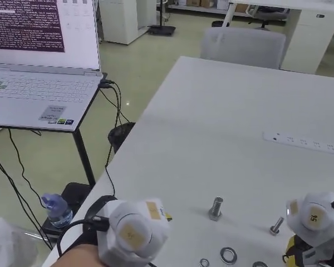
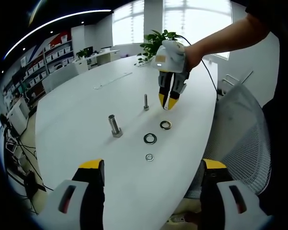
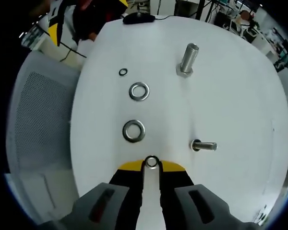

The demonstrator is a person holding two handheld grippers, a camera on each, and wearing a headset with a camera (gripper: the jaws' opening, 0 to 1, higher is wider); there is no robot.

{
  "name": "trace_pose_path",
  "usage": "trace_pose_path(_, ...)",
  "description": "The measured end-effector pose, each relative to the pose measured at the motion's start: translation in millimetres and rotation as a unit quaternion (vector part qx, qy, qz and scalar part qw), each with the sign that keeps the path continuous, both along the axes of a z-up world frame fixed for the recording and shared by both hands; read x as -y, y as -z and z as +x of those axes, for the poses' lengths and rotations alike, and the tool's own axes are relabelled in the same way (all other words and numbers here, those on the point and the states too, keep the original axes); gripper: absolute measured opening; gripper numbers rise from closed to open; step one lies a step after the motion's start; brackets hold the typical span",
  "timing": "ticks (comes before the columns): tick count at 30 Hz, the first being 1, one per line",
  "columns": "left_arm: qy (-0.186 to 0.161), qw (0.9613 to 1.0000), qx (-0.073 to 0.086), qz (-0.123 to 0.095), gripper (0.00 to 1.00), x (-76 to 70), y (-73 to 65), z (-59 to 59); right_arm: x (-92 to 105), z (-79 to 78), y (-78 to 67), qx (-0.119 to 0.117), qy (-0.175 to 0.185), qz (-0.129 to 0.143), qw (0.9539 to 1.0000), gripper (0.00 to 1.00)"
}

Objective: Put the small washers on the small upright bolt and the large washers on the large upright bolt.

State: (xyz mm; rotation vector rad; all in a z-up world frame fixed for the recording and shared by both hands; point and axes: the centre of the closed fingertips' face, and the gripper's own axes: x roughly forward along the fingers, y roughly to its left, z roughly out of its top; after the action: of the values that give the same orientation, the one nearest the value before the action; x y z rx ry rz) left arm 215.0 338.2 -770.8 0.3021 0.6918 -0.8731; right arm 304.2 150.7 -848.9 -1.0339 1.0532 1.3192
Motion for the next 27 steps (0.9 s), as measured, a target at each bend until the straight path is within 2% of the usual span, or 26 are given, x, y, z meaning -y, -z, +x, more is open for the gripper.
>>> trace_pose_path(7,0.0,0.9999,-0.005,0.01,0.83,-1.9,5.1,-0.2,0.2,14.6,-15.3,0.004,0.018,0.009,0.9998,0.13)
trace_pose_path(15,-0.01,0.9999,-0.003,0.002,0.84,-2.4,4.6,4.0,3.4,33.8,-29.0,0.014,0.035,0.012,0.9992,0.13)
trace_pose_path(27,-0.014,0.9999,0.005,-0.008,0.84,-1.3,4.3,6.9,-7.3,54.7,-44.1,0.03,0.04,0.024,0.9984,0.13)
